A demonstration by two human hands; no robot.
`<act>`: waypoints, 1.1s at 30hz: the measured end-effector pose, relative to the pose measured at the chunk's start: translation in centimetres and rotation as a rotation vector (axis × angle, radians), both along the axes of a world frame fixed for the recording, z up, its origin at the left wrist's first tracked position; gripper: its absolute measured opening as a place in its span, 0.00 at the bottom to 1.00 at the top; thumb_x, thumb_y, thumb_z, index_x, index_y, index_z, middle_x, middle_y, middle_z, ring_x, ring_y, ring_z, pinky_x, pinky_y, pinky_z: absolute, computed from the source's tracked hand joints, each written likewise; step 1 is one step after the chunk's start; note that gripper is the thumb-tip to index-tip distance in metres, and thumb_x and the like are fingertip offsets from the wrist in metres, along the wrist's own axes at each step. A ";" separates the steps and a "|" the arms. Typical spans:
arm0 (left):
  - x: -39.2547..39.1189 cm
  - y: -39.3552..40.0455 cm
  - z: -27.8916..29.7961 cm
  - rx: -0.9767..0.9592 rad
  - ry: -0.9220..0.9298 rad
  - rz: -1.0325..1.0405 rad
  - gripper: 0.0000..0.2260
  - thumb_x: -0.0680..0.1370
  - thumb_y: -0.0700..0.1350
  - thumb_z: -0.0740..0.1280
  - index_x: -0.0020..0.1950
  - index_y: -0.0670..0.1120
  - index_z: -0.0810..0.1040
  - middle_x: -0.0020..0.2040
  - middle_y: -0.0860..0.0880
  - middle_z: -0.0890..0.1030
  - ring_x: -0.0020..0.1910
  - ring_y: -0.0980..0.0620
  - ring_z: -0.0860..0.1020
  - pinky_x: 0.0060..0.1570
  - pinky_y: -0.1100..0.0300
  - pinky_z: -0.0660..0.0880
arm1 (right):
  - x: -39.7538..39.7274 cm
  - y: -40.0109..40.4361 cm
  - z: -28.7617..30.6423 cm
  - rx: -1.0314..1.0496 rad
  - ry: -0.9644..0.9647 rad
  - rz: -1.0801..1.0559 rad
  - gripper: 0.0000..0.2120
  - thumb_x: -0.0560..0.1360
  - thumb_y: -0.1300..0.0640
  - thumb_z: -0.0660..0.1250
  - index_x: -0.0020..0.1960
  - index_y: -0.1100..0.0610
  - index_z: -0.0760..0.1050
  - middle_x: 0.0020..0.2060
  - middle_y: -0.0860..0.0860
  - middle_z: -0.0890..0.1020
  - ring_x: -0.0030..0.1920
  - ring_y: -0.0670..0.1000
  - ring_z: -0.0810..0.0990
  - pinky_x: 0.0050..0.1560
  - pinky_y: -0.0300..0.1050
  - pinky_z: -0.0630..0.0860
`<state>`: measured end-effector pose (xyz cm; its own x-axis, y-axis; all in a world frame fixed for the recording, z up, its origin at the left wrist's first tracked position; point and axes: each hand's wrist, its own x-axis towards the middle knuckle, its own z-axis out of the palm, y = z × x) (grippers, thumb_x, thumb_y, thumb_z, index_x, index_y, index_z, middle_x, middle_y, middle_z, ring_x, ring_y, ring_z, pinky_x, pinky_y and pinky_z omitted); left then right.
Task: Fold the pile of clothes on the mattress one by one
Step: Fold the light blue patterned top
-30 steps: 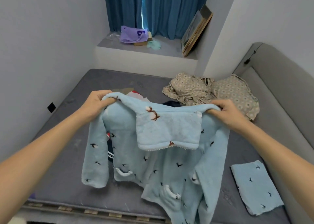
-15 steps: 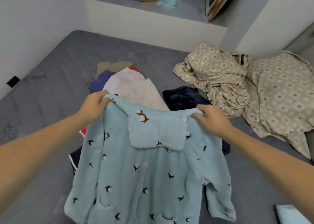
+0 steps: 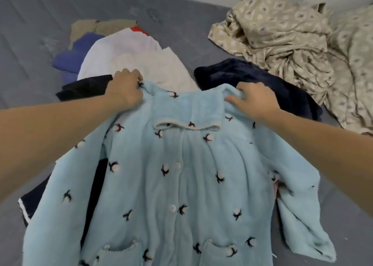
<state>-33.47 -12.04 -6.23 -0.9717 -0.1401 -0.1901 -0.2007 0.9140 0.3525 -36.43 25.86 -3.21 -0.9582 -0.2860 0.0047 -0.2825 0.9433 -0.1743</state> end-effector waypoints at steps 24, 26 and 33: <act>-4.0 29.4 6.5 0.288 0.044 -0.507 0.03 0.82 0.43 0.65 0.49 0.47 0.75 0.48 0.46 0.81 0.49 0.43 0.79 0.55 0.40 0.74 | 3.9 15.0 3.7 -0.401 -0.624 0.018 0.08 0.77 0.54 0.75 0.51 0.57 0.79 0.41 0.53 0.87 0.35 0.51 0.86 0.41 0.53 0.85; -3.2 30.6 6.7 0.353 -0.016 -0.514 0.02 0.81 0.45 0.68 0.50 0.48 0.77 0.50 0.50 0.82 0.51 0.48 0.80 0.56 0.46 0.76 | 4.8 15.4 3.4 -0.371 -0.485 0.017 0.07 0.79 0.51 0.71 0.46 0.53 0.78 0.37 0.52 0.86 0.34 0.51 0.86 0.42 0.56 0.85; -2.1 35.0 6.9 0.268 -0.123 -0.698 0.08 0.80 0.49 0.72 0.42 0.50 0.80 0.40 0.50 0.81 0.41 0.50 0.80 0.45 0.49 0.77 | 6.8 20.9 3.2 -0.564 -0.476 -0.057 0.14 0.70 0.49 0.81 0.38 0.52 0.78 0.33 0.47 0.83 0.35 0.47 0.81 0.38 0.45 0.75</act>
<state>-35.57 22.91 0.70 -0.7874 0.5664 -0.2433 0.3413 0.7293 0.5930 -29.63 46.79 -0.05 -0.9067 -0.3124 -0.2835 -0.0084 0.6852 -0.7283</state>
